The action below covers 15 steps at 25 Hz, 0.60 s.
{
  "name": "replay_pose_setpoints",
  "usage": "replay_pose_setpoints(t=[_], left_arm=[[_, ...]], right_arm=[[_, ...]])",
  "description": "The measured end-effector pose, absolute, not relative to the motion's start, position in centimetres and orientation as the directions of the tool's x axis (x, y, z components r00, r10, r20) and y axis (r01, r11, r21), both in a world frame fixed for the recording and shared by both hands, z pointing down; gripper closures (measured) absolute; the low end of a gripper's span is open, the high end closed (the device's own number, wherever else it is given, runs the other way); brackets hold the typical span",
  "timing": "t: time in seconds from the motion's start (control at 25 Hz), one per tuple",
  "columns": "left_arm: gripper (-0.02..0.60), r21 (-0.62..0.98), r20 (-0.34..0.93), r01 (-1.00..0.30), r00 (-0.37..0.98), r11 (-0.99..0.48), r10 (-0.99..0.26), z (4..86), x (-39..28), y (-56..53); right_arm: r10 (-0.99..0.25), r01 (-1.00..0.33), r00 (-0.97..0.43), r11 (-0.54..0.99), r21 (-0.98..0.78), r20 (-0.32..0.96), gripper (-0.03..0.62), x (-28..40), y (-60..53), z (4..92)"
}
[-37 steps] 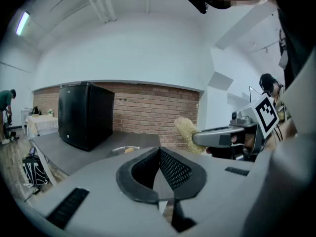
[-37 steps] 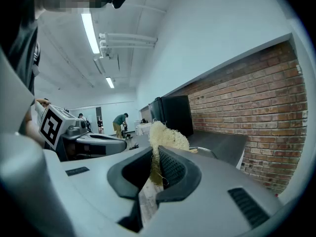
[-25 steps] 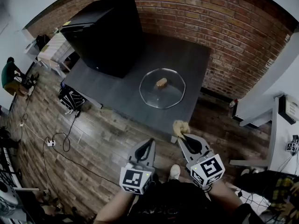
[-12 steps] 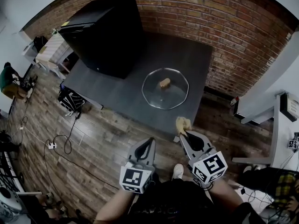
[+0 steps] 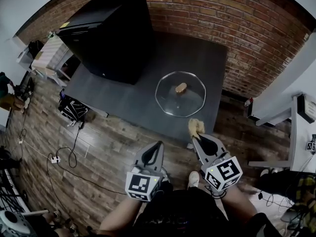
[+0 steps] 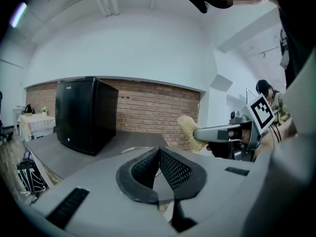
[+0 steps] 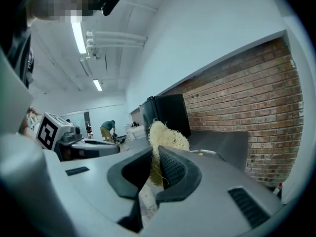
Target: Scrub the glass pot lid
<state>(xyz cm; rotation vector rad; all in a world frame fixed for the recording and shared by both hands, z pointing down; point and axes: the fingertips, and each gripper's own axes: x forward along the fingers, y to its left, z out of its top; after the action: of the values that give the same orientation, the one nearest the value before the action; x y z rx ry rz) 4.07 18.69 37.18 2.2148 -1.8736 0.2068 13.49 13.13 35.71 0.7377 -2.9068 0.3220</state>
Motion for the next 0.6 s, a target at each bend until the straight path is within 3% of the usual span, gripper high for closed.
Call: replay_pose_setpoints(t=[0.6], left_arm=[[0.549,0.117,0.273,-0.963,0.268,-0.244,-0.924,39.3,-4.3,17.5]], right_arm=[[-0.555,-0.588,-0.806,0.791,-0.172,0.203,0.553,5.5,12.3,37.0]])
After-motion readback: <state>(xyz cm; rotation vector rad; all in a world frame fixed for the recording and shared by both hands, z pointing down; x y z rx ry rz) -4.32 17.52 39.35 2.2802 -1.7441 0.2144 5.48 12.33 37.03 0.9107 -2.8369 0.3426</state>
